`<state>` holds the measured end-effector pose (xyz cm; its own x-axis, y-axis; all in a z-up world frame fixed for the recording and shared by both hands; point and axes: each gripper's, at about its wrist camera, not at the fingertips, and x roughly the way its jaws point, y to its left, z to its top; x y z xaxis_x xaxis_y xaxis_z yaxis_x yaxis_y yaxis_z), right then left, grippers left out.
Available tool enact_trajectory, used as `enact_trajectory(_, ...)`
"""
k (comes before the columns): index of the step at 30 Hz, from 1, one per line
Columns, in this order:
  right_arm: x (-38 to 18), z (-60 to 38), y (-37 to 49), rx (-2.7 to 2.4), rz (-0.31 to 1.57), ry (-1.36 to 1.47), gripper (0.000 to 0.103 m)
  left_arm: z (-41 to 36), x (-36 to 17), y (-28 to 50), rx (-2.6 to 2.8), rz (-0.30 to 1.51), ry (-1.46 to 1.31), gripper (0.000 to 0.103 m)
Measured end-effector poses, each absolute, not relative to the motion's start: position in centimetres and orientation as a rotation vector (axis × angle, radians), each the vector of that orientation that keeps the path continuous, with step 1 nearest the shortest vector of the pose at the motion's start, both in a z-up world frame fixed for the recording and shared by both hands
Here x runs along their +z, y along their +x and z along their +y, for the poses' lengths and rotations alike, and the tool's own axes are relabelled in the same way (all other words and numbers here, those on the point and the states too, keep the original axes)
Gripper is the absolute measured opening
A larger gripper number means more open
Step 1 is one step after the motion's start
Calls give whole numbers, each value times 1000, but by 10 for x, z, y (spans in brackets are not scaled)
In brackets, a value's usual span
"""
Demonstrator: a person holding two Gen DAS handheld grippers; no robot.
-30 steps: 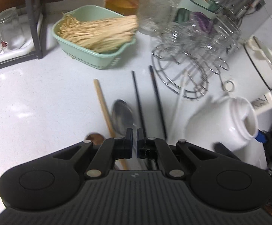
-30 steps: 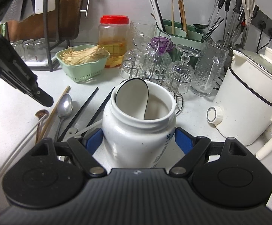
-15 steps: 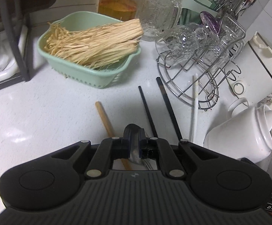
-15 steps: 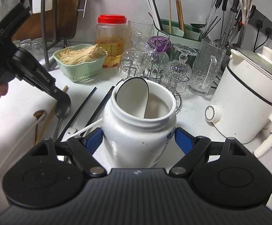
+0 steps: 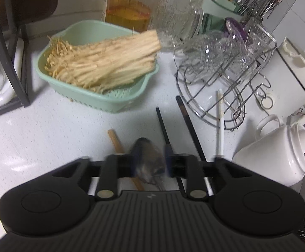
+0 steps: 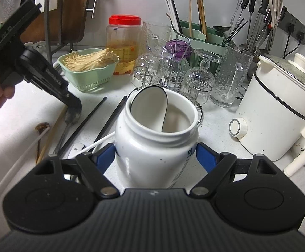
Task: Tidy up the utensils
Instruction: 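Close the left gripper on the silver spoon in the pile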
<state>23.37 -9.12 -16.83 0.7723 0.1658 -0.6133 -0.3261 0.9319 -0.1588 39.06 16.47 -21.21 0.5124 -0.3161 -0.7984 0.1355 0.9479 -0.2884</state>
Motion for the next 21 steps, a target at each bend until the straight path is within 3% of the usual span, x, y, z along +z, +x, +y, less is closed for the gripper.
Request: enact_trajectory(21,-169,-91,235,271,639,-272,86,163,-220,409,-301,1008,-116,42)
